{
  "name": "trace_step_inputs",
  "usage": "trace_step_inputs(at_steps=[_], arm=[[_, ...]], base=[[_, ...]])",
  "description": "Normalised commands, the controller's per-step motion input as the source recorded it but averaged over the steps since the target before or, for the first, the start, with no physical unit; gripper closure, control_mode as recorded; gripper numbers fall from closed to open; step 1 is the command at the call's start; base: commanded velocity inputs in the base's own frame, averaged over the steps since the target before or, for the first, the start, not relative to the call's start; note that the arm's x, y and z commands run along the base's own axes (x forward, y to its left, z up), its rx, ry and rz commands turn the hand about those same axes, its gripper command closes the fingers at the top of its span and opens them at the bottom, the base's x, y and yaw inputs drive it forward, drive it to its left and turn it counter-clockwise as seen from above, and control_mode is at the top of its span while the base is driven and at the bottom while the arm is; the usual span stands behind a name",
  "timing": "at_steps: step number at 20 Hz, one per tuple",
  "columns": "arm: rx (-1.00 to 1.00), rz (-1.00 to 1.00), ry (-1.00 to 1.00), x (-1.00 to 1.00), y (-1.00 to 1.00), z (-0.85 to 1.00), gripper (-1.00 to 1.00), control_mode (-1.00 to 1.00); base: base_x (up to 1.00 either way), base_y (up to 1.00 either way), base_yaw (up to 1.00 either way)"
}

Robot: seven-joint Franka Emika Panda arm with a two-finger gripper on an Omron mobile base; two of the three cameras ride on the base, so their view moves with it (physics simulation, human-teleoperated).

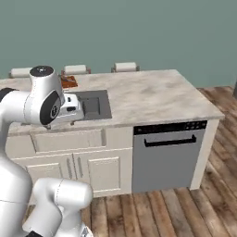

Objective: Pick up the knife from the drawer and place it on the cutting board. Then place the meat from the plate to the cutting board.

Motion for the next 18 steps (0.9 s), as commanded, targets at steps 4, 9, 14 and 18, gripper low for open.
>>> trace_step_inputs(at_steps=[4,9,14,18], arm=[[0.0,0.0,0.0,0.0,0.0,0.0,-1.0,1.0],[0.0,0.0,0.0,0.0,0.0,0.0,-1.0,1.0],[0.0,0.0,0.0,0.0,0.0,0.0,-1.0,1.0],[0.0,0.0,0.0,0.0,0.0,0.0,-1.0,1.0]], base=[[0.28,-0.57,0.7],[0.41,-0.37,0.59],[0.65,-0.14,0.48],[0.82,-0.01,0.39]])
